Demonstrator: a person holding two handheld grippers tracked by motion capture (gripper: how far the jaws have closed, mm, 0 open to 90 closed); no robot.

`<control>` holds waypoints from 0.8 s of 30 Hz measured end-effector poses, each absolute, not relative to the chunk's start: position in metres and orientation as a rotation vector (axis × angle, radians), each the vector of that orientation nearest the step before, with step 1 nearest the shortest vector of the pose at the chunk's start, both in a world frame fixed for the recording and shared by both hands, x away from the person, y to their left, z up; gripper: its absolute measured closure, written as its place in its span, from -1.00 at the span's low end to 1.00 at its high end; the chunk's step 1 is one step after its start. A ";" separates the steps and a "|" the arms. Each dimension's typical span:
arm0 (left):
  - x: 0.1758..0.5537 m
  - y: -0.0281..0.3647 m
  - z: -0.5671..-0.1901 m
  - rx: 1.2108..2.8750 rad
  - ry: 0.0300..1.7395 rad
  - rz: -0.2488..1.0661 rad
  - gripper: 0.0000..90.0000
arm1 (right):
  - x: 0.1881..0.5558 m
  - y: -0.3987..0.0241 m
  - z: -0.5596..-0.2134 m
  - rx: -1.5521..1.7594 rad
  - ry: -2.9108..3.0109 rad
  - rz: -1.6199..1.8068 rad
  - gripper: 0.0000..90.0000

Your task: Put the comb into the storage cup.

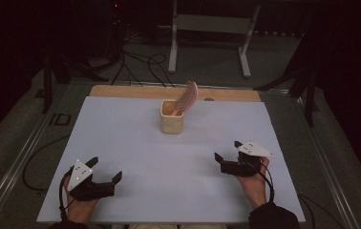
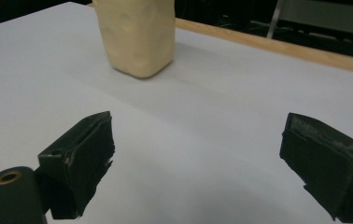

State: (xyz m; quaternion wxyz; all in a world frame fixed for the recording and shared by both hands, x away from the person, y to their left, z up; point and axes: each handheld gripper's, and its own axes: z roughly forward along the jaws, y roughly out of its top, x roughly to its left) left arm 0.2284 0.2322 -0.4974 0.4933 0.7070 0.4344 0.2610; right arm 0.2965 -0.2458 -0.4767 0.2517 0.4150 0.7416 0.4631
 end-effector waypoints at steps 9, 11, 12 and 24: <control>0.229 0.233 -0.495 1.720 1.046 0.655 -1.00 | 0.284 -0.263 -0.485 1.146 2.024 1.282 -0.79; 0.229 0.233 -0.495 1.716 1.045 0.656 -1.00 | 0.282 -0.264 -0.485 1.145 2.030 1.290 -0.79; 0.230 0.233 -0.494 1.717 1.043 0.659 -1.00 | 0.280 -0.265 -0.485 1.144 2.034 1.297 -0.79; 0.230 0.231 -0.493 1.733 1.024 0.669 -1.00 | 0.262 -0.276 -0.492 1.141 1.994 1.366 -0.79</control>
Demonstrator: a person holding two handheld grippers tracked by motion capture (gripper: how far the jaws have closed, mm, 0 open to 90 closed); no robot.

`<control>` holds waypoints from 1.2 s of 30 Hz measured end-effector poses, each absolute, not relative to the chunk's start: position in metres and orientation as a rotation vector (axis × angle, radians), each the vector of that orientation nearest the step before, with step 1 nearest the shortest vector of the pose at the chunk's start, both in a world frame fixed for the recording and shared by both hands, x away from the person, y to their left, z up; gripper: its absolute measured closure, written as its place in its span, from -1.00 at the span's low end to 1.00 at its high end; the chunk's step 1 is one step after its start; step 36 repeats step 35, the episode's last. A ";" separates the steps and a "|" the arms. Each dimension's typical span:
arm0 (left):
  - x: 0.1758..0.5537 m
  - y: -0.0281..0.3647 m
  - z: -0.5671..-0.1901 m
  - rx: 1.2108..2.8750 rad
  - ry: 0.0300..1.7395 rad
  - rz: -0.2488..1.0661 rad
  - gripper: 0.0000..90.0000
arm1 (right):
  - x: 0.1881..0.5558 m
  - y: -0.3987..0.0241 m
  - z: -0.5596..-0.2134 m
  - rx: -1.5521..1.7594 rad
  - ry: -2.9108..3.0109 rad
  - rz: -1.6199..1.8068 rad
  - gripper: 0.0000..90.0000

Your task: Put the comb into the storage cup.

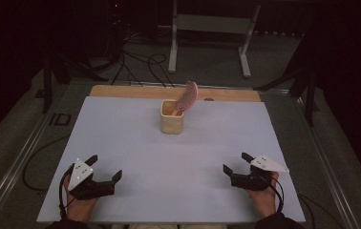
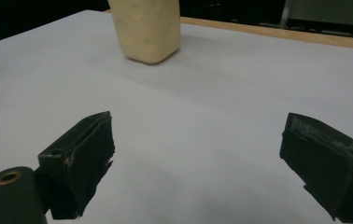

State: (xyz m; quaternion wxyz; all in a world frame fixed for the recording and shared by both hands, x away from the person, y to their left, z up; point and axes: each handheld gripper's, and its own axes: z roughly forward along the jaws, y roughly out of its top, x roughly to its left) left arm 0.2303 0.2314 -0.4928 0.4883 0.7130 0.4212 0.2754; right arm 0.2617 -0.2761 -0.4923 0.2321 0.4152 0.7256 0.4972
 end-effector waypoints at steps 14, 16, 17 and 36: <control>0.229 0.235 -0.493 1.721 1.019 0.670 -1.00 | 0.242 -0.293 -0.490 1.109 1.897 1.401 -0.79; 0.229 0.235 -0.494 1.724 1.018 0.671 -1.00 | 0.241 -0.293 -0.490 1.096 1.893 1.404 -0.79; 0.229 0.235 -0.494 1.723 1.019 0.670 -1.00 | 0.241 -0.293 -0.490 1.093 1.895 1.403 -0.79; 0.233 0.243 -0.497 1.667 1.088 0.711 -1.00 | 0.237 -0.286 -0.494 1.073 1.915 1.391 -0.79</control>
